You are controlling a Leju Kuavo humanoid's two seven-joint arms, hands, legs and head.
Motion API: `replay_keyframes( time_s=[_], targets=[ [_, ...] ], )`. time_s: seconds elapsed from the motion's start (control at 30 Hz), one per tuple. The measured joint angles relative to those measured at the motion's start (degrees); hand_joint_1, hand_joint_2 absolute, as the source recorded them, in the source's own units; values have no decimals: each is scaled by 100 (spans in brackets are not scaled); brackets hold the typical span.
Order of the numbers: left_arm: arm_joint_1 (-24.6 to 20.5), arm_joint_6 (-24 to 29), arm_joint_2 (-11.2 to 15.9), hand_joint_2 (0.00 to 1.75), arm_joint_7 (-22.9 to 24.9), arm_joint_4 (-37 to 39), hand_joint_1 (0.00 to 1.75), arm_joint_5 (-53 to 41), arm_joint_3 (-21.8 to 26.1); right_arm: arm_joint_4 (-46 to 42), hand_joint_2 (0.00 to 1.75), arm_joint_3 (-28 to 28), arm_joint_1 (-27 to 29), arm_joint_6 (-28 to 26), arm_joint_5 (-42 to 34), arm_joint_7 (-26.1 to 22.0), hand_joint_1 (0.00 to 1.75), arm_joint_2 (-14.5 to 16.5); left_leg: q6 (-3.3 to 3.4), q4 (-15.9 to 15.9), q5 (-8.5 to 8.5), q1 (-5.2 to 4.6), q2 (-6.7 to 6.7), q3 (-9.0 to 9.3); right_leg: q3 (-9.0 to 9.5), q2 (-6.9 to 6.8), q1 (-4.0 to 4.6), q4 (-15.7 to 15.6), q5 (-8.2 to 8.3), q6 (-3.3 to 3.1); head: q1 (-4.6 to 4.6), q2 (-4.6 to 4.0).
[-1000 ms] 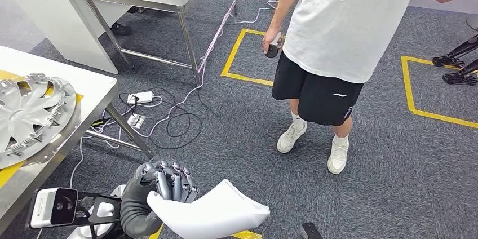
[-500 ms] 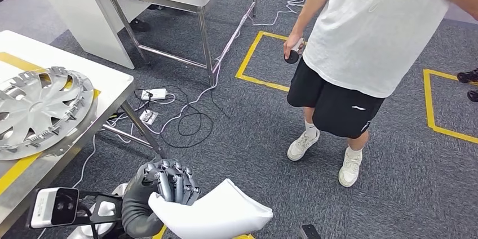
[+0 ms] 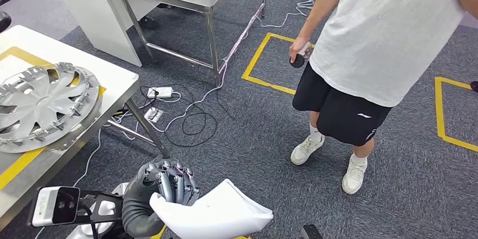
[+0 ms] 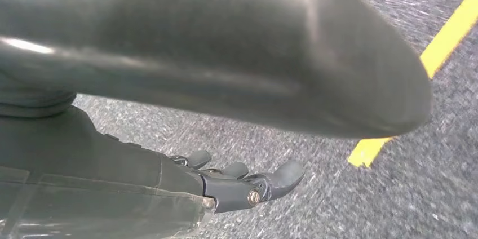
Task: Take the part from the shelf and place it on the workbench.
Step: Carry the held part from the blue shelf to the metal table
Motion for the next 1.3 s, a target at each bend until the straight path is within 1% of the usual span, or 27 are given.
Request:
replay_keyframes(
  time_s=[0.07,0.13,0.2,0.23,0.27,0.3,0.33,0.4,0.43,0.47,0.53,0.6,0.67,0.73,0.77,0.8,0.83,0.87,0.93,1.0,1.07,1.1,1.13,1.2,1.23,1.27,1.3],
  targets=[
    [9,4,-2,175,-2,-7,175,8,2,1,0,1,14,1,-2,-2,0,9,39,-88,47,10,-144,41,30,-72,1,-11,-23,42,1,0],
    [14,10,-6,175,-16,-17,175,3,2,2,0,1,21,2,-1,-11,0,11,81,-213,127,55,-277,120,-67,83,-4,230,-159,45,7,0],
    [25,17,-15,175,-33,-21,175,-16,-3,9,0,1,44,4,4,-16,0,6,102,-252,166,79,-405,145,-423,304,-31,943,-461,17,18,0],
    [37,21,-19,175,-39,-21,175,-26,-7,15,0,1,62,5,11,-16,0,2,102,-250,169,80,-478,139,-624,347,-47,1329,-593,23,26,0],
    [51,25,-21,175,-43,-20,175,-32,-10,22,0,1,78,5,21,-15,0,-3,99,-246,168,83,-557,136,-766,363,-67,1579,-655,54,28,0],
    [57,27,-23,175,-48,-19,175,-33,-13,27,0,1,86,5,32,-14,0,-10,90,-238,166,90,-636,135,-803,368,-91,1602,-621,109,29,0],
    [58,32,-28,175,-51,-19,175,-32,-14,30,0,1,81,4,44,-11,0,-17,70,-221,157,104,-712,135,-719,378,-120,1384,-494,184,29,0],
    [50,43,-42,175,-54,-18,175,-19,-14,31,0,3,39,-1,63,10,0,-24,-9,-136,109,127,-844,116,-361,511,-184,602,-161,327,34,0],
    [43,52,-47,175,-52,-18,175,-5,-13,31,0,5,15,-1,73,32,0,-24,-58,-78,74,132,-894,94,-214,570,-203,304,-45,338,33,0],
    [37,62,-50,175,-51,-17,175,12,-10,31,0,8,-10,2,83,57,0,-22,-99,-32,46,133,-931,68,-133,618,-205,146,9,315,33,0],
    [36,88,-46,175,-51,-15,175,41,-3,31,0,13,-37,20,99,104,0,-20,-145,2,23,149,-989,29,-104,573,-174,115,21,205,28,0],
    [47,104,-28,175,-67,-11,175,61,11,31,0,16,-47,36,107,124,0,-24,-182,78,-34,176,-905,-7,-90,504,-171,106,23,125,21,0],
    [54,105,-6,175,-91,-7,175,71,21,31,0,17,-43,43,110,125,0,-33,-233,526,-287,193,-659,-215,-72,419,-170,97,11,59,4,0],
    [71,103,6,175,-102,3,175,68,20,31,0,18,-21,44,110,126,0,-40,-269,1290,-623,204,-494,-613,-64,314,-136,99,-14,17,-5,0],
    [86,102,9,175,-102,8,175,62,19,31,0,18,-11,43,110,127,0,-42,-274,1572,-700,206,-468,-774,-60,253,-120,99,-25,4,-5,0],
    [98,102,12,175,-102,11,175,52,19,31,0,18,-4,42,110,127,0,-45,-265,1656,-667,205,-454,-837,-53,189,-105,100,-37,-10,-6,0],
    [107,103,15,175,-102,13,175,42,19,31,0,19,-2,41,110,127,0,-46,-240,1502,-529,199,-434,-776,-38,129,-90,99,-51,-17,-6,0],
    [111,105,16,175,-102,12,175,33,19,31,0,19,-2,40,110,127,0,-45,-193,1152,-325,182,-383,-605,-14,69,-75,98,-68,-21,-6,0],
    [108,108,16,175,-102,6,175,23,20,31,0,22,-3,40,114,126,0,-34,-64,381,-29,101,-110,-210,34,-35,-46,89,-103,-9,-1,0],
    [103,108,14,175,-102,-1,175,20,20,31,0,26,1,40,122,125,0,-22,18,74,16,21,52,-62,62,-143,-40,76,-132,28,1,0],
    [105,108,15,175,-101,-11,175,19,21,28,0,33,1,40,130,125,0,-9,53,3,41,15,-76,-36,91,-254,-40,49,-153,80,-3,0],
    [109,108,15,175,-101,-20,175,19,22,26,0,36,-1,41,136,124,0,-10,66,-73,76,31,-150,10,101,-215,-41,66,-176,100,4,0],
    [104,107,13,175,-101,-28,175,19,21,25,0,41,-5,49,144,123,0,-14,89,-152,119,53,-220,62,68,-102,-44,166,-235,103,5,0],
    [94,104,-8,175,-97,-36,175,16,16,27,0,52,4,80,159,122,0,-56,110,-246,176,88,-369,130,-202,225,-67,741,-475,80,23,0],
    [92,104,-19,175,-94,-35,175,14,12,33,0,57,19,98,162,124,0,-81,120,-247,183,96,-453,132,-417,320,-80,1138,-612,73,25,0],
    [97,104,-29,175,-90,-34,175,12,7,39,0,60,40,112,162,126,0,-111,115,-244,180,101,-549,130,-609,361,-92,1463,-697,88,32,0],
    [104,104,-33,175,-88,-33,175,11,3,44,0,61,60,121,163,128,0,-139,107,-238,175,106,-643,130,-720,371,-108,1600,-695,129,31,0]
  ],
)
